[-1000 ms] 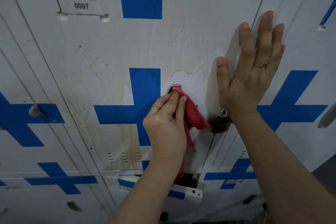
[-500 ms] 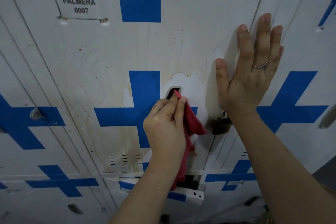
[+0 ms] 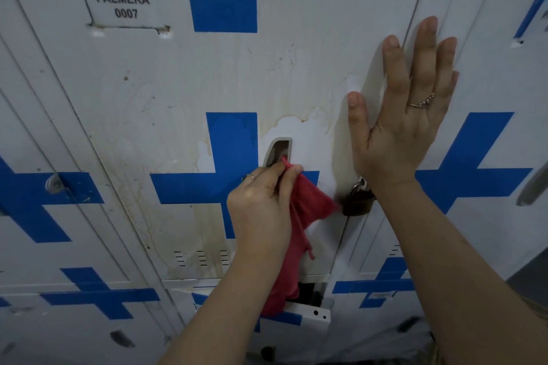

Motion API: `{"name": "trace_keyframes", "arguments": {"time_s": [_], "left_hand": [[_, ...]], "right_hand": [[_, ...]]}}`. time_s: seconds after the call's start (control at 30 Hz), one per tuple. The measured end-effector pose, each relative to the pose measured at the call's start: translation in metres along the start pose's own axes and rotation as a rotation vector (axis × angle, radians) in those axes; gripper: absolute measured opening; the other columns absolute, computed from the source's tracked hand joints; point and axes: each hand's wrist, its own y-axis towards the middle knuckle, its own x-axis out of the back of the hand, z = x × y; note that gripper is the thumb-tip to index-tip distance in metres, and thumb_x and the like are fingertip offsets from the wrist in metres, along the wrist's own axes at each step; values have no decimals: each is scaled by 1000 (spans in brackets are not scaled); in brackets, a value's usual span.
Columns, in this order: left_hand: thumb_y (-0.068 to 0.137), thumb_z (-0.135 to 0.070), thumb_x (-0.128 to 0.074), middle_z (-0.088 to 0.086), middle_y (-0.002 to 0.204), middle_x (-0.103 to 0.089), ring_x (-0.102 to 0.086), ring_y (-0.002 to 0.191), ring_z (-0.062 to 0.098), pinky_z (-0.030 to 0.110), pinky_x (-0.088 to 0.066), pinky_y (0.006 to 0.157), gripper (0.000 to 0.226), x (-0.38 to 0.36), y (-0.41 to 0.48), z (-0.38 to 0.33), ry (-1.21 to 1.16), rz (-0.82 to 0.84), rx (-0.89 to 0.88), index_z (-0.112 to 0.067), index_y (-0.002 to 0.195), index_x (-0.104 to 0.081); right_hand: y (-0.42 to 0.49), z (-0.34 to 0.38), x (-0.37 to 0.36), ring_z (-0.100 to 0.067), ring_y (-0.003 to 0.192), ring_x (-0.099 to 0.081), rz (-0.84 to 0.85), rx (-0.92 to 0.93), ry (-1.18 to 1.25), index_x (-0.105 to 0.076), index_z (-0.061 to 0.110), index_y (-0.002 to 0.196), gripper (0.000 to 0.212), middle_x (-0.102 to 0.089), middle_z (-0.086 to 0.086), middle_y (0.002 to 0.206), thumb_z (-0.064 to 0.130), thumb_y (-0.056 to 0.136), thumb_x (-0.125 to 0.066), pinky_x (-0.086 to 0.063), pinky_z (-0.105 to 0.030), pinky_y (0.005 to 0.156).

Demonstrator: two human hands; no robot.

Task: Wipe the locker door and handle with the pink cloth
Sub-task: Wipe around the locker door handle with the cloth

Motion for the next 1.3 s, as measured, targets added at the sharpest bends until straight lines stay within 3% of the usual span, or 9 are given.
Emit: {"name": "trace_keyframes", "arguments": {"time_s": [0.17, 0.37, 0.5, 0.57, 0.73, 0.87, 1.1, 1.17, 1.3], "left_hand": [[80, -27, -67, 4, 69, -68, -59, 61, 10, 23, -50, 62, 27, 0, 3, -3, -50, -28, 29, -2, 89, -73], [77, -19, -69, 4, 68, -69, -56, 73, 10, -2, -37, 76, 21, 2, -18, 9, 189, 45, -47, -2, 89, -73], [77, -21, -68, 9, 88, -67, -66, 69, 16, 19, -53, 61, 39, 3, -33, 8, 337, 186, -32, -2, 111, -63], [70, -15, -78, 14, 93, -65, -67, 68, 22, 29, -55, 56, 53, 2, -37, 13, 420, 272, -71, 1, 116, -58], [46, -18, -92, 15, 82, -67, -64, 56, 21, 27, -54, 51, 71, 4, -30, 17, 583, 245, -212, -2, 103, -52], [60, -21, -87, 8, 72, -63, -57, 52, 18, 24, -49, 50, 52, 7, -23, 20, 575, 211, -297, -9, 91, -46], [79, -37, -64, -1, 55, -58, -53, 45, 16, 21, -40, 49, 28, 9, -13, 12, 527, 146, -235, -12, 69, -58], [76, -38, -69, -2, 52, -59, -54, 43, 14, 22, -41, 43, 27, 10, -15, 6, 584, 123, -208, -13, 69, -64], [58, -17, -88, 2, 51, -60, -56, 40, 17, 20, -42, 39, 30, 7, -19, 6, 585, 158, -184, -8, 75, -65]], "right_hand": [[0, 0, 0, -40, 130, -25, 0, 1, -1, -31, 14, 135, 49, -38, -26, 139, 43, 94, -29, -14, -45, 111], [1, 0, -1, -39, 130, -25, -16, 0, -21, -31, 15, 134, 50, -39, -26, 138, 44, 94, -27, -14, -43, 111], [0, 1, 0, -40, 131, -26, -1, -3, -17, -30, 15, 135, 50, -38, -25, 139, 44, 95, -27, -13, -44, 111], [0, 0, 1, -39, 131, -25, 7, -4, -15, -30, 14, 136, 50, -37, -25, 140, 43, 95, -27, -13, -44, 111], [0, 1, 0, -39, 131, -25, 7, -5, -11, -30, 15, 136, 50, -37, -25, 140, 43, 94, -28, -13, -43, 112], [0, 0, 0, -39, 131, -26, 0, 1, -14, -30, 15, 136, 50, -38, -25, 140, 43, 94, -27, -13, -43, 112], [-1, 0, 0, -39, 131, -26, -2, 0, -6, -31, 15, 136, 50, -38, -24, 140, 43, 95, -28, -13, -44, 112], [-1, 1, 0, -40, 131, -26, 2, 2, -9, -30, 15, 136, 50, -37, -25, 140, 43, 95, -27, -13, -44, 112], [0, 1, 1, -41, 131, -26, 17, -7, -19, -29, 14, 136, 50, -37, -26, 140, 43, 95, -27, -12, -44, 112]]}}
